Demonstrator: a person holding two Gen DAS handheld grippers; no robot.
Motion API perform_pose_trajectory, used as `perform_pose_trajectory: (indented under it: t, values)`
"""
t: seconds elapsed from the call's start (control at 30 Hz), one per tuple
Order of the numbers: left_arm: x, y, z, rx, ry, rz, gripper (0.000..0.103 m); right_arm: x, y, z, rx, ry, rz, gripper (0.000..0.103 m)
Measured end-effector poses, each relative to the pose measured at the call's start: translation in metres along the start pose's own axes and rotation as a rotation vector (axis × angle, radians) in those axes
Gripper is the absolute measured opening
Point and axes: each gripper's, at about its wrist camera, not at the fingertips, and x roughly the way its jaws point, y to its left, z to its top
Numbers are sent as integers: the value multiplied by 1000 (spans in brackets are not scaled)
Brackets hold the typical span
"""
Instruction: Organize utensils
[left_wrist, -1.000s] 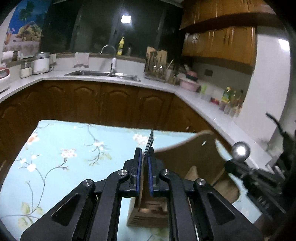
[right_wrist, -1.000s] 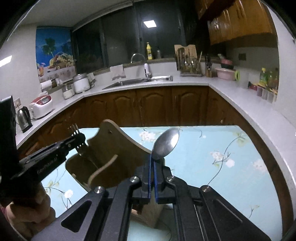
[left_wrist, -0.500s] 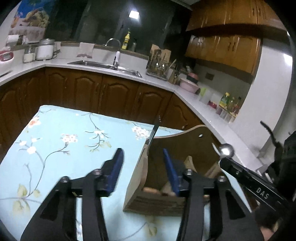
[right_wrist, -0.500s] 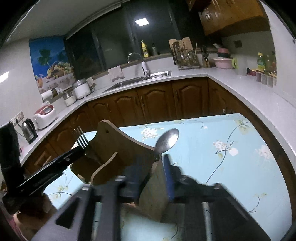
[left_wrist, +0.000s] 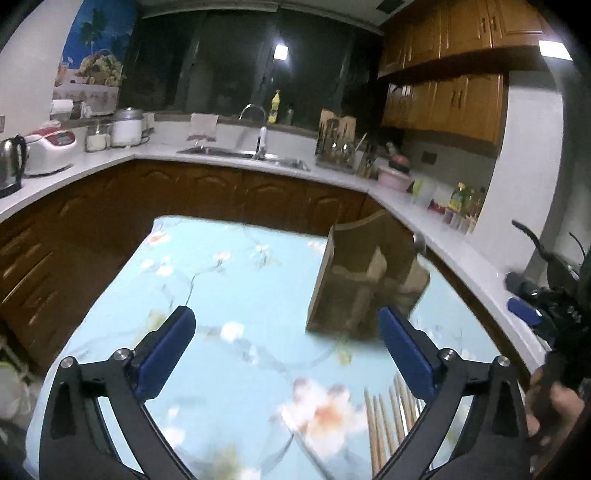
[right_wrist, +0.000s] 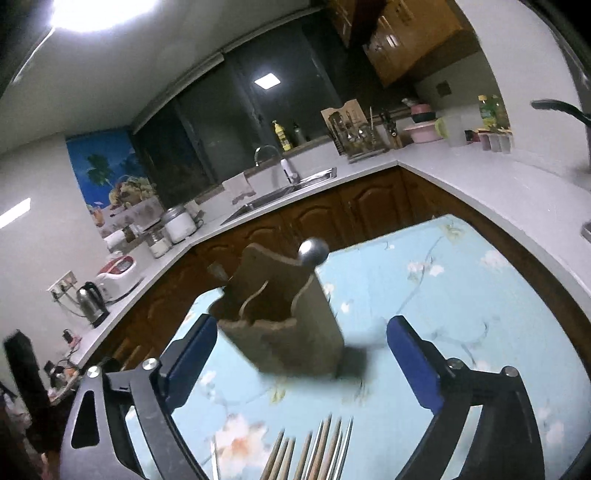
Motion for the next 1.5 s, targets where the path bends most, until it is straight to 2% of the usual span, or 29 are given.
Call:
perform_pose_trajectory:
  t: [0.23, 0.43, 0.53, 0.7, 1.13, 1.27, 1.4, 1.5]
  values:
    - [-38, 4, -39, -33, 98, 47, 101, -71, 7, -42, -14, -25, -22, 101]
    - [-62, -1, -63, -21, 133, 84, 101, -102, 13, -81, -64, -3, -65, 101]
    - [-63, -3, -71, 7, 158, 104, 101, -104, 14, -97, -69, 33, -74, 101]
    - [-54, -1, -84, -7, 196, 101, 101, -96, 12, -112, -69, 78, -84, 101]
    - [-20, 0, -96, -18, 274, 94, 100, -73, -3, -114, -17, 150, -95, 99]
    - [-9, -6, -96, -4, 294, 91, 91, -63, -3, -110, -32, 168, -108, 82]
    - [9, -9, -95, 1, 348, 71, 65, -40, -11, -106, -7, 235, -119, 50]
    - [29, -10, -96, -8, 407, 62, 52, -17, -17, -102, -2, 291, -127, 32]
